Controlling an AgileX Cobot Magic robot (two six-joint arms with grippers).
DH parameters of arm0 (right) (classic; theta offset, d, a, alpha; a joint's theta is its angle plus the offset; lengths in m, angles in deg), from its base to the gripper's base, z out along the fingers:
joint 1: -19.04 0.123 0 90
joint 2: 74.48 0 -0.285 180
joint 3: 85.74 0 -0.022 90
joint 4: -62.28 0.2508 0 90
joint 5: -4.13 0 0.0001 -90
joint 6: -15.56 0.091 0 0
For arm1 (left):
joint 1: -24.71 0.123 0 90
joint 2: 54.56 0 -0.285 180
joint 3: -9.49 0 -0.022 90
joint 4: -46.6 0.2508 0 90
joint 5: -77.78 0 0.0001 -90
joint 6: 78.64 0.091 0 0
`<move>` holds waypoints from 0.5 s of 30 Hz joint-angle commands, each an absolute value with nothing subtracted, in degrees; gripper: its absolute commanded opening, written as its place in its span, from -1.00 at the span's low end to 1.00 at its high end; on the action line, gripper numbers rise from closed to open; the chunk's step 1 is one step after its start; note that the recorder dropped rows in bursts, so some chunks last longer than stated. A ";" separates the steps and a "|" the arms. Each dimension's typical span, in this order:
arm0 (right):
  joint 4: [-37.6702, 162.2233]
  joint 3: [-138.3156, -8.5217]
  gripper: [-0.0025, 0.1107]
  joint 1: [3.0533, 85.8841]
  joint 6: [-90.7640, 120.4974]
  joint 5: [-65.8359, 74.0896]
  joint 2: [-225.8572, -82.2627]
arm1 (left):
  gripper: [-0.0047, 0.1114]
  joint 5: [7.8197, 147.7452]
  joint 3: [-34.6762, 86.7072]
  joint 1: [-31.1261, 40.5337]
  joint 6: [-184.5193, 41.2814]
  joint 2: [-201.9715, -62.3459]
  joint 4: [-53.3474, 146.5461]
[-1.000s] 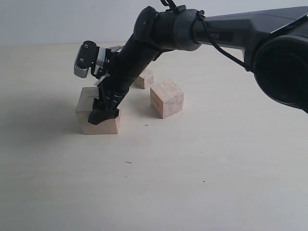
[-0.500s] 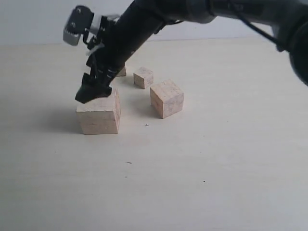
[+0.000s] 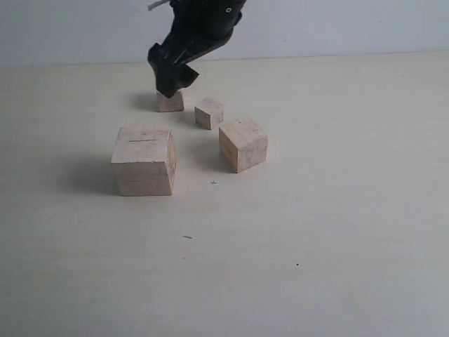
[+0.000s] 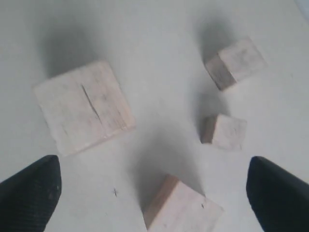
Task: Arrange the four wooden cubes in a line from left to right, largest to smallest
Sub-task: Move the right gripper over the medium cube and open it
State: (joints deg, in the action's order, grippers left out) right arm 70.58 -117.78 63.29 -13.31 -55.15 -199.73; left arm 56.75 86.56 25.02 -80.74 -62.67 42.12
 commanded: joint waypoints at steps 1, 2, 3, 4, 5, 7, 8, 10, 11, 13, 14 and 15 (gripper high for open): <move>61.18 -117.97 0.75 63.31 -1.60 -59.79 -199.18 | -0.92 57.38 86.71 24.67 -80.66 -62.35 41.48; 60.78 -117.97 0.75 63.31 -0.25 -60.67 -199.18 | -0.92 57.38 86.71 24.67 -80.66 -62.35 41.48; 59.70 -117.97 0.75 63.31 1.05 -61.57 -199.18 | -0.92 57.38 86.71 24.67 -80.66 -62.35 41.48; 58.78 -117.97 0.75 63.31 2.05 -61.85 -199.18 | -0.92 57.38 86.71 24.67 -80.66 -62.35 41.48; 56.86 -117.97 0.75 63.31 4.61 -62.63 -199.55 | -0.92 57.38 86.71 24.67 -80.66 -62.35 41.48; 53.43 -117.97 0.75 63.13 8.18 -65.25 -200.79 | -0.92 57.38 86.71 24.67 -80.66 -62.35 41.48; 52.92 -117.86 0.75 62.85 9.95 -65.75 -201.78 | -0.92 57.38 86.71 24.67 -80.66 -62.35 41.48; 53.32 -117.35 0.75 62.04 11.05 -65.37 -203.14 | -0.92 57.38 86.71 24.67 -80.66 -62.35 41.48; 53.46 -116.35 0.75 61.52 11.05 -64.42 -203.61 | -0.92 57.38 86.71 24.67 -80.66 -62.35 41.48; 55.32 -113.13 0.75 59.89 11.05 -62.83 -204.04 | -0.92 57.38 86.71 24.67 -80.66 -62.35 41.48; 57.44 -111.65 0.75 58.79 11.05 -61.88 -204.22 | -0.92 57.38 86.71 24.67 -80.66 -62.35 41.48; 58.28 -110.71 0.75 58.29 11.05 -61.28 -204.22 | -0.92 57.38 86.71 24.67 -80.66 -62.35 41.48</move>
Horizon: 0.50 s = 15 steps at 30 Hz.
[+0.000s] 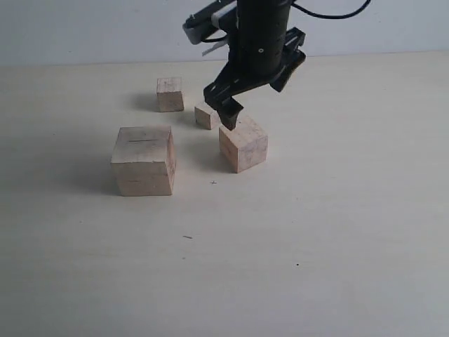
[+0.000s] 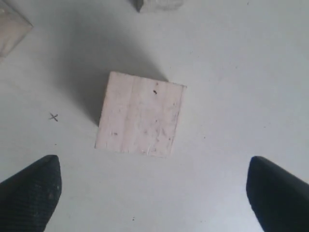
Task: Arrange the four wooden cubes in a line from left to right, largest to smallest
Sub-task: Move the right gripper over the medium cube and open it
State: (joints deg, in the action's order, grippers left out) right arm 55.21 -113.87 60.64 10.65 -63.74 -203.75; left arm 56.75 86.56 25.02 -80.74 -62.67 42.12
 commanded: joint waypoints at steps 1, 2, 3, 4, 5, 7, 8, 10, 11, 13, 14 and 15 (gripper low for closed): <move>58.52 -109.82 0.75 57.96 11.05 -60.37 -204.22 | -0.92 57.38 86.71 24.67 -80.66 -62.35 41.48; 58.66 -109.12 0.75 57.65 11.05 -59.62 -204.22 | -0.92 57.38 86.71 24.67 -80.66 -62.35 41.48; 58.77 -108.73 0.75 57.56 11.05 -58.85 -204.22 | -0.92 57.38 86.71 24.67 -80.66 -62.35 41.48; 59.07 -108.58 0.75 57.41 11.05 -58.30 -204.22 | -0.92 57.38 86.71 24.67 -80.66 -62.35 41.48; 59.36 -108.31 0.75 57.33 11.05 -57.03 -204.22 | -0.92 57.38 86.71 24.67 -80.66 -62.35 41.48; 60.51 -108.31 0.75 57.33 11.05 -55.59 -204.34 | -0.92 57.38 86.71 24.67 -80.66 -62.35 41.59; 61.62 -108.31 0.75 57.33 11.05 -54.77 -204.34 | -0.92 57.38 86.71 24.67 -80.66 -62.35 41.59; 63.69 -108.31 0.75 57.21 10.65 -53.97 -204.69 | -0.92 57.38 86.71 24.67 -80.66 -62.35 41.59; 64.87 -108.31 0.75 57.21 10.65 -53.63 -205.10 | -0.92 57.38 86.71 24.67 -80.66 -62.35 41.59; 65.23 -108.31 0.75 57.06 10.56 -53.34 -206.64 | -0.92 57.38 86.71 24.67 -80.66 -62.35 41.59; 64.97 -108.31 0.75 56.97 10.56 -53.13 -207.24 | -0.92 57.38 86.71 24.67 -80.66 -62.35 41.59; 64.86 -108.31 0.75 56.97 10.56 -52.95 -207.88 | -0.92 57.38 86.71 24.67 -80.66 -62.35 41.59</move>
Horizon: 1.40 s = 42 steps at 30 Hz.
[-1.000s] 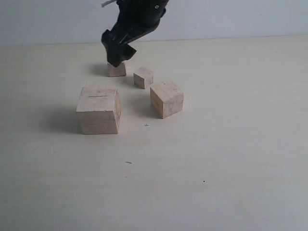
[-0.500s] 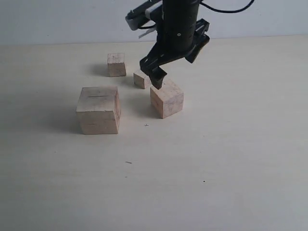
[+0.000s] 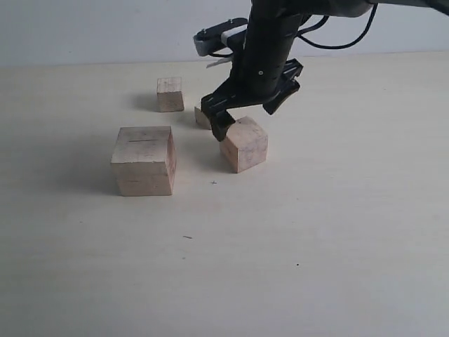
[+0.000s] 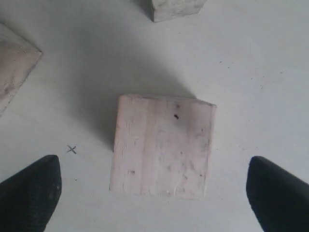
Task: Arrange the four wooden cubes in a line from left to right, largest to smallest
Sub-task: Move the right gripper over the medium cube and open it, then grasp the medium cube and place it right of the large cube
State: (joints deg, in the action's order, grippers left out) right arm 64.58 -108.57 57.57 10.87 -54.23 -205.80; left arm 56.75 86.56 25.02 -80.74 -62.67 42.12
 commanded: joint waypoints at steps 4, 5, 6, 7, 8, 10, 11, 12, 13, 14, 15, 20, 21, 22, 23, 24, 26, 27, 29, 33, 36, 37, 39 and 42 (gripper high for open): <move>64.05 -108.31 0.75 56.84 10.56 -51.71 -208.95 | -0.92 57.38 86.71 24.67 -80.66 -62.35 41.59; 63.56 -108.31 0.75 56.84 10.56 -51.43 -209.05 | -0.92 57.38 86.71 24.67 -80.66 -62.35 41.59; 62.98 -108.31 0.75 56.84 10.56 -51.32 -209.17 | -0.92 57.38 86.71 24.67 -80.66 -62.35 41.59; 62.66 -108.31 0.75 56.84 10.56 -51.17 -209.17 | -0.92 57.38 86.71 24.67 -80.66 -62.35 41.59; 62.28 -108.31 0.75 56.72 10.56 -51.02 -209.17 | -0.92 57.38 86.71 24.67 -80.66 -62.35 41.59; 62.80 -108.31 0.75 56.24 10.68 -50.62 -209.28 | -0.92 57.38 86.71 24.67 -80.66 -62.35 41.59; 63.17 -108.31 0.75 55.98 10.68 -50.63 -209.54 | -0.92 57.38 86.71 24.67 -80.66 -62.35 41.59; 63.84 -108.31 0.75 55.64 10.68 -50.63 -209.56 | -0.92 57.38 86.71 24.67 -80.66 -62.35 41.59; 64.47 -108.31 0.75 55.27 10.68 -50.63 -209.92 | -0.92 57.38 86.71 24.67 -80.66 -62.35 41.59; 65.35 -108.31 0.74 55.01 10.68 -50.63 -210.05 | -0.92 57.38 86.71 24.67 -80.66 -62.35 41.59; 65.99 -108.31 0.72 54.86 10.68 -50.75 -210.31 | -0.92 57.38 86.71 24.67 -80.66 -62.35 41.59; 68.86 -108.31 0.66 54.74 10.68 -50.74 -211.35 | -0.92 57.38 86.71 24.67 -80.66 -62.35 41.59; 69.70 -108.31 0.66 54.74 10.56 -50.75 -211.35 | -0.92 57.38 86.71 24.67 -80.66 -62.35 41.59; 70.74 -108.31 0.66 54.74 9.65 -50.75 -211.35 | -0.92 57.38 86.71 24.67 -80.66 -62.35 41.59; 71.17 -108.31 0.65 54.74 8.37 -50.75 -211.35 | -0.92 57.38 86.71 24.67 -80.66 -62.35 41.59; 71.42 -108.31 0.61 54.74 7.56 -50.89 -211.35 | -0.92 57.38 86.71 24.67 -80.66 -62.35 41.59; 71.20 -108.31 0.45 54.74 7.58 -51.15 -211.35 | -0.92 57.38 86.71 24.67 -80.66 -62.35 41.59; 71.08 -108.31 0.31 54.74 7.58 -51.40 -211.35 | -0.92 57.38 86.71 24.67 -80.66 -62.35 41.59; 71.08 -108.31 -0.03 54.74 7.58 -52.24 -211.22 | -0.92 57.38 86.71 24.67 -80.66 -62.35 41.59; 71.08 -108.31 -0.85 54.74 7.47 -54.88 -210.25 | -0.92 57.38 86.71 24.67 -80.66 -62.35 41.59; 70.85 -108.42 -0.96 54.74 -6.82 -56.13 -207.57 | -0.92 57.38 86.71 24.67 -80.66 -62.35 41.59; 70.85 -108.42 -0.96 54.74 -10.98 -56.13 -207.12 | -0.92 57.38 86.71 24.67 -80.66 -62.35 41.59; 72.54 -108.42 -0.96 54.74 -22.67 -56.13 -205.55 | -0.92 57.38 86.71 24.67 -80.66 -62.35 41.59; 79.83 -108.42 -0.96 54.74 -42.70 -57.42 -205.15 | -0.92 57.38 86.71 24.67 -80.66 -62.35 41.59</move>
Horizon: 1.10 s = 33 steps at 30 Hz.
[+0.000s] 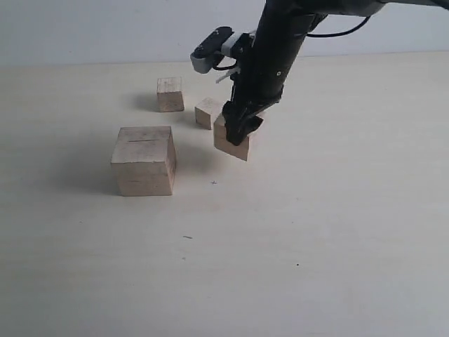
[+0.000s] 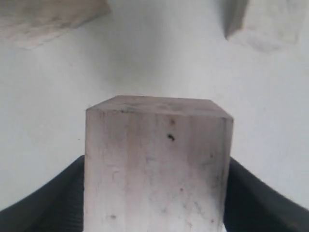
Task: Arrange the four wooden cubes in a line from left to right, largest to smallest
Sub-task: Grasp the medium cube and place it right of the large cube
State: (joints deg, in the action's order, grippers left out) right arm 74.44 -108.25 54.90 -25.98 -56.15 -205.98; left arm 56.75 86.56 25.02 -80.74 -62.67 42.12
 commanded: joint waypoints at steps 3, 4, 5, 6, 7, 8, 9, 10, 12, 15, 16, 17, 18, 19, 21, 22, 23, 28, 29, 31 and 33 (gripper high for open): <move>80.58 -108.42 -0.96 55.04 -50.49 -57.59 -205.93 | -0.92 57.38 86.71 24.67 -80.66 -62.35 41.59; 80.58 -108.42 -0.96 55.04 -51.12 -57.43 -206.21 | -0.92 57.38 86.71 24.67 -80.66 -62.35 41.59; 81.07 -108.42 -0.96 55.04 -51.64 -57.43 -206.88 | -0.92 57.38 86.71 24.67 -80.66 -62.35 41.59; 82.14 -108.42 -0.96 55.04 -52.30 -57.43 -207.23 | -0.92 57.38 86.71 24.67 -80.66 -62.35 41.59; 83.80 -108.42 -0.96 55.16 -52.55 -57.43 -208.28 | -0.92 57.38 86.71 24.67 -80.66 -62.35 41.59; 83.70 -108.42 -0.96 55.35 -53.19 -57.43 -208.97 | -0.92 57.38 86.71 24.67 -80.66 -62.35 41.59; 83.56 -108.42 -0.96 55.66 -53.94 -57.60 -209.51 | -0.92 57.38 86.71 24.67 -80.66 -62.35 41.59; 83.03 -108.42 -0.96 56.14 -53.89 -57.60 -210.14 | -0.92 57.38 86.71 24.67 -80.66 -62.35 41.59; 82.63 -108.42 -0.96 56.78 -53.89 -57.30 -210.95 | -0.92 57.38 86.71 24.67 -80.66 -62.35 41.59; 82.90 -108.42 -0.96 57.80 -55.55 -57.04 -211.67 | -0.92 57.38 86.71 24.67 -80.66 -62.35 41.59; 82.90 -108.42 -0.96 58.25 -56.08 -56.78 -211.95 | -0.92 57.38 86.71 24.67 -80.66 -62.35 41.59; 83.18 -108.42 -0.96 58.57 -56.48 -56.64 -212.07 | -0.92 57.38 86.71 24.67 -80.66 -62.35 41.59; 83.05 -108.42 -0.96 58.84 -56.48 -56.02 -212.35 | -0.92 57.38 86.71 24.67 -80.66 -62.35 41.59; 83.05 -108.42 -0.96 59.06 -56.48 -55.47 -212.63 | -0.92 57.38 86.71 24.67 -80.66 -62.35 41.59; 82.92 -108.42 -0.96 59.33 -56.48 -54.96 -213.02 | -0.92 57.38 86.71 24.67 -80.66 -62.35 41.59; 83.00 -108.42 -0.96 59.36 -56.48 -54.70 -213.13 | -0.92 57.38 86.71 24.67 -80.66 -62.35 41.59; 83.31 -108.42 -0.96 59.64 -56.48 -54.28 -213.36 | -0.92 57.38 86.71 24.67 -80.66 -62.35 41.59; 83.31 -108.42 -0.96 60.33 -56.48 -52.81 -213.64 | -0.92 57.38 86.71 24.67 -80.66 -62.35 41.59; 83.59 -108.42 -0.96 60.50 -56.48 -52.71 -213.85 | -0.92 57.38 86.71 24.67 -80.66 -62.35 41.59; 84.22 -108.42 -0.96 60.55 -56.48 -52.28 -214.12 | -0.92 57.38 86.71 24.67 -80.66 -62.35 41.59; 84.59 -108.42 -0.96 60.69 -56.48 -51.58 -214.49 | -0.92 57.38 86.71 24.67 -80.66 -62.35 41.59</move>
